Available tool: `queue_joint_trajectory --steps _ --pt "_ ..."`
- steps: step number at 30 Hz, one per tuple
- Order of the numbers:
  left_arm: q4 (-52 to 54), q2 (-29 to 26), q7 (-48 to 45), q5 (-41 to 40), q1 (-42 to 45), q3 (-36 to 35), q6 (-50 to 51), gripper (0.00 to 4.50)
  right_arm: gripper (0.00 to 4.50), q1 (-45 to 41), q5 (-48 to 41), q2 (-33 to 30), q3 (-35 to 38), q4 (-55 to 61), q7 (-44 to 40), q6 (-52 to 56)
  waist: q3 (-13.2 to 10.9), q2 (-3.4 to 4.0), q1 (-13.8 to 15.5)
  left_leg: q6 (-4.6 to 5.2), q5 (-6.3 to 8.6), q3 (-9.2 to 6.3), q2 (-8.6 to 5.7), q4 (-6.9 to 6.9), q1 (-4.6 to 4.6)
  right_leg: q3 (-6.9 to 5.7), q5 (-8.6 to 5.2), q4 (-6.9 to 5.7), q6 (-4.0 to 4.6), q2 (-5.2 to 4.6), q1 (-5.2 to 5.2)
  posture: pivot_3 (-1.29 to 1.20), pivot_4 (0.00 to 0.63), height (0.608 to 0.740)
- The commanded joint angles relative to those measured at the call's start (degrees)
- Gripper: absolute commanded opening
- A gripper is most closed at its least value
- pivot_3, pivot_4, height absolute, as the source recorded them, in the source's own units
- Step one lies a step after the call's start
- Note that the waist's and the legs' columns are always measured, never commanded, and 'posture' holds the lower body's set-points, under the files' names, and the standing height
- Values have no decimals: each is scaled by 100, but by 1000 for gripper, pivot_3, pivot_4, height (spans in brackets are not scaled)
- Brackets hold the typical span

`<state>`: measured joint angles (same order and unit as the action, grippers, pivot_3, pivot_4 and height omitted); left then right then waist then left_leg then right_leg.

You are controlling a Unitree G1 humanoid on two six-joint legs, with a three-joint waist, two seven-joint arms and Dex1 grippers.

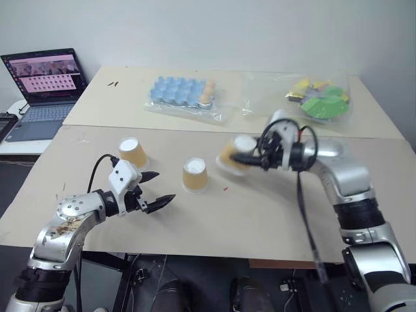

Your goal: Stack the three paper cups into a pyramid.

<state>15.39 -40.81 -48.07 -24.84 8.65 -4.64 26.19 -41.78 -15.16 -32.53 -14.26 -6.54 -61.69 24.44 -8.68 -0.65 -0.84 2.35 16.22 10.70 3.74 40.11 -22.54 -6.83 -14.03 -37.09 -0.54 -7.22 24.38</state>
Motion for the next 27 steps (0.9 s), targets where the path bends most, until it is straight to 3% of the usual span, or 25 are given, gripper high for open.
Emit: queue_joint_trajectory --steps 1,15,17,21,27 --pt "312 -81 21 -72 -5 -174 36 4500 2241 -138 204 33 -150 -96 -291 -440 0 0 1 0 0 1 0 0 0 0 0 0 0 0 0 0 150 733" --pt "514 -95 97 -92 -143 -340 192 4500 2241 -339 515 600 -314 -366 -359 -568 0 0 0 0 0 -1 2 5 0 -2 0 -3 0 0 0 0 150 733" --pt "529 -89 100 -94 -152 -342 200 4500 3177 -374 551 662 -313 -444 -314 -587 0 0 0 0 0 -1 2 5 0 -2 0 -2 0 0 0 0 150 733" --pt "529 -76 89 -88 -139 -337 212 4500 4428 -486 682 806 -336 -641 -210 -700 0 0 -2 0 0 0 1 6 0 -2 0 -4 0 0 -1 0 150 733" --pt "510 -67 80 -82 -114 -315 224 4500 4473 -596 681 901 -254 -610 -210 -729 0 0 -5 0 0 0 1 5 0 -2 0 -4 1 0 0 0 150 733"
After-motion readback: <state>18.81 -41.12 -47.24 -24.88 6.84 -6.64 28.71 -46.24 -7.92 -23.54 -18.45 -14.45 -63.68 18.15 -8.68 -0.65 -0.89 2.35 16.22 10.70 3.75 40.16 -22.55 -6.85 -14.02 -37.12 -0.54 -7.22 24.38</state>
